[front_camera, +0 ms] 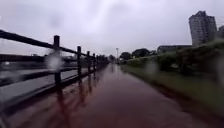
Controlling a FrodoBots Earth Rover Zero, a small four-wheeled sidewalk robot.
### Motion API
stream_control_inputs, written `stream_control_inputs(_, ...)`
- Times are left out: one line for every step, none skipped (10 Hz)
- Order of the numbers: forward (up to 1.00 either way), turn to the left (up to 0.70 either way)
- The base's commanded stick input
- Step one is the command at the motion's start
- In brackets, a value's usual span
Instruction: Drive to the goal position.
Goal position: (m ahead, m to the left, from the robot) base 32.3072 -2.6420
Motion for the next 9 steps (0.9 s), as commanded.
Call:
stream_control_inputs(1.0,0.01)
stream_control_inputs(1.0,0.01)
stream_control_inputs(1.0,0.01)
stream_control_inputs(1.0,0.01)
stream_control_inputs(1.0,0.01)
stream_control_inputs(1.0,0.01)
stream_control_inputs(1.0,0.01)
stream_control_inputs(1.0,0.01)
stream_control_inputs(1.0,0.01)
